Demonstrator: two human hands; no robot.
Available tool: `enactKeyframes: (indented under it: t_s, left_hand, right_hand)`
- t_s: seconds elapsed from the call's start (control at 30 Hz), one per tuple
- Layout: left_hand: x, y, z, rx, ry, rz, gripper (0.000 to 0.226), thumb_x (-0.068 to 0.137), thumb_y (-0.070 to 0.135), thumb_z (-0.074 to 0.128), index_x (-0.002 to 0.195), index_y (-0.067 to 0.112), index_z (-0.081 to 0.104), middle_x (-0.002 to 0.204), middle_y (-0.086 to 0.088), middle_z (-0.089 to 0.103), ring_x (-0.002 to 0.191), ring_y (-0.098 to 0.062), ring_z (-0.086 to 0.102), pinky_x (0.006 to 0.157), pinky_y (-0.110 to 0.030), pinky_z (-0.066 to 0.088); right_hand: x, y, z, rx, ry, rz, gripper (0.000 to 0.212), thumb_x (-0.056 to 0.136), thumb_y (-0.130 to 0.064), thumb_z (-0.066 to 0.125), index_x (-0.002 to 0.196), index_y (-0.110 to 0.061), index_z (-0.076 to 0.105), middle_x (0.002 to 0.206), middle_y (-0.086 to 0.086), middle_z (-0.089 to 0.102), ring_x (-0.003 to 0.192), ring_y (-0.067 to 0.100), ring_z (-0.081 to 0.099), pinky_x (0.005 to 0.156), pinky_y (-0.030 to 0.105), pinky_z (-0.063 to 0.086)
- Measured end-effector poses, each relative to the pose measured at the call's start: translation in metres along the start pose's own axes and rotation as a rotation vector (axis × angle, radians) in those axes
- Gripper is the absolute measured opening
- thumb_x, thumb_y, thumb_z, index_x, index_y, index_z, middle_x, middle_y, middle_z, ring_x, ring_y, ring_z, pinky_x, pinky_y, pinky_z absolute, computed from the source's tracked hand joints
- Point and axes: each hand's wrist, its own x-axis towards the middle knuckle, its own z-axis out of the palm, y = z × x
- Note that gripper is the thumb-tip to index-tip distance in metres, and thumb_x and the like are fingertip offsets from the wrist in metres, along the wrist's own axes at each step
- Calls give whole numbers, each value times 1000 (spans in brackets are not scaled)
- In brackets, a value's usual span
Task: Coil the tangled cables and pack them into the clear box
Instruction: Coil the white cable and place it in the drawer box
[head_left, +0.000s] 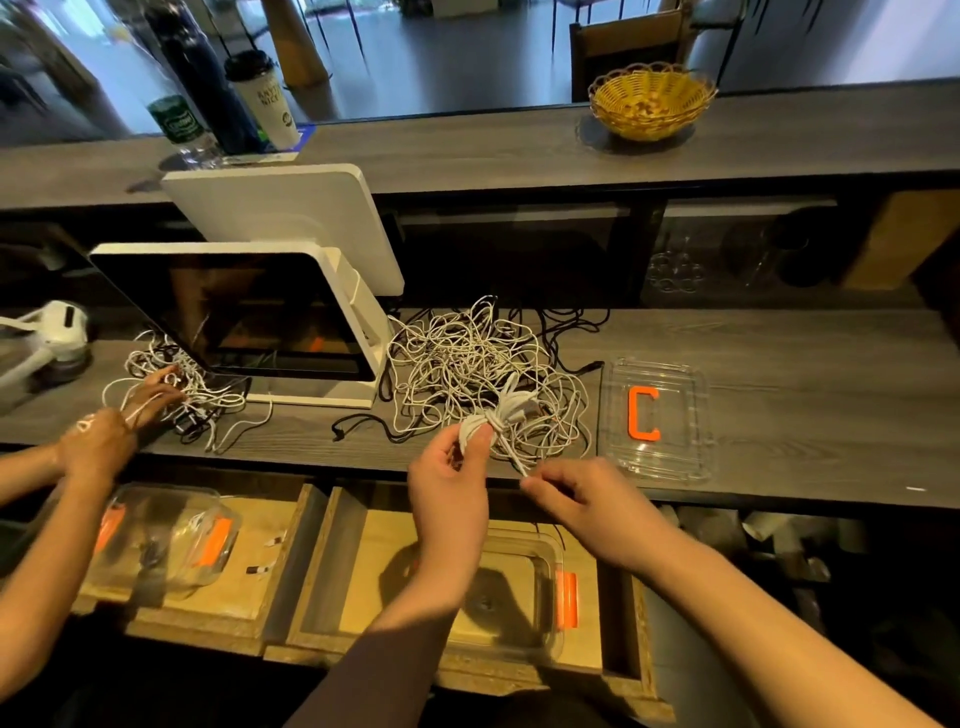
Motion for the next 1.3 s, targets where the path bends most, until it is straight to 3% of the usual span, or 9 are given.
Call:
enactKeyframes:
  t_s: [0.13, 0.27, 0.4, 0.53, 0.63, 0.8, 0.97, 1.07, 1.3]
  left_hand:
    - [6, -6, -8, 157, 100, 114, 15, 94, 33, 66, 84, 23, 70, 54, 3, 50, 49, -5, 37, 49, -25, 30]
    - [15, -13, -14, 241, 68, 128, 9, 90, 33, 72, 92, 25, 74, 58, 16, 54, 52, -7, 44, 54, -30, 37]
    - [14, -11, -16, 371, -82, 138, 3, 88, 27, 74, 90, 26, 75, 76, 12, 72, 64, -10, 63, 61, -32, 51]
    - [8, -11, -17, 340, -308, 28, 47, 84, -9, 65, 81, 38, 70, 73, 12, 71, 75, -13, 69, 71, -36, 60]
    - [6, -5, -17, 378, -516, 73, 39, 83, -5, 70, 95, 32, 73, 82, 14, 70, 81, 1, 65, 72, -12, 50]
    - [-1, 5, -16, 228, -732, 54, 14, 88, 17, 74, 94, 30, 76, 95, 4, 76, 95, -16, 69, 90, -36, 52]
    - [-5, 19, -23, -96, -759, 43, 13, 79, 26, 76, 92, 24, 77, 93, -4, 75, 88, -15, 67, 82, -25, 53]
    - [-5, 24, -22, -388, -727, -141, 21, 73, 23, 78, 94, 18, 78, 97, -13, 72, 91, -26, 64, 85, -34, 53]
    - [-4, 43, -9, -658, -368, -414, 28, 81, 16, 64, 108, 10, 69, 89, -1, 73, 71, -7, 60, 64, -21, 43]
  right_hand:
    - [0, -15, -2, -54, 37, -87, 21, 102, -20, 47, 105, -21, 67, 82, -9, 65, 76, 4, 58, 68, 25, 43]
    - [-7, -22, -3, 20, 111, -73, 33, 102, -19, 50, 131, -32, 56, 89, -8, 69, 82, 6, 63, 75, 21, 50]
    - [-10, -31, -12, 561, 63, 15, 20, 100, -8, 53, 109, -15, 69, 91, 10, 74, 86, 22, 72, 84, 30, 58]
    - [-8, -36, -20, 793, -15, 97, 33, 102, -5, 38, 109, -8, 70, 102, 13, 75, 96, 20, 72, 83, 25, 57]
    - [-8, -34, -30, 630, 12, 46, 23, 97, -2, 53, 110, -11, 70, 101, 9, 76, 99, 18, 72, 87, 31, 58]
    - [-8, -33, -50, 441, 126, 65, 11, 93, -20, 64, 92, -11, 70, 68, 5, 69, 56, 13, 63, 55, 25, 53]
    - [-3, -25, -61, 605, 216, 112, 12, 92, -17, 63, 85, -8, 68, 63, 2, 64, 54, 13, 54, 52, 19, 45]
    - [-4, -24, -57, 797, 244, 111, 13, 86, -18, 65, 84, -5, 67, 66, 4, 66, 54, 13, 56, 53, 20, 47]
    - [-8, -29, -32, 780, 419, 10, 7, 87, -10, 67, 91, -4, 67, 75, 9, 71, 65, 18, 67, 60, 23, 55]
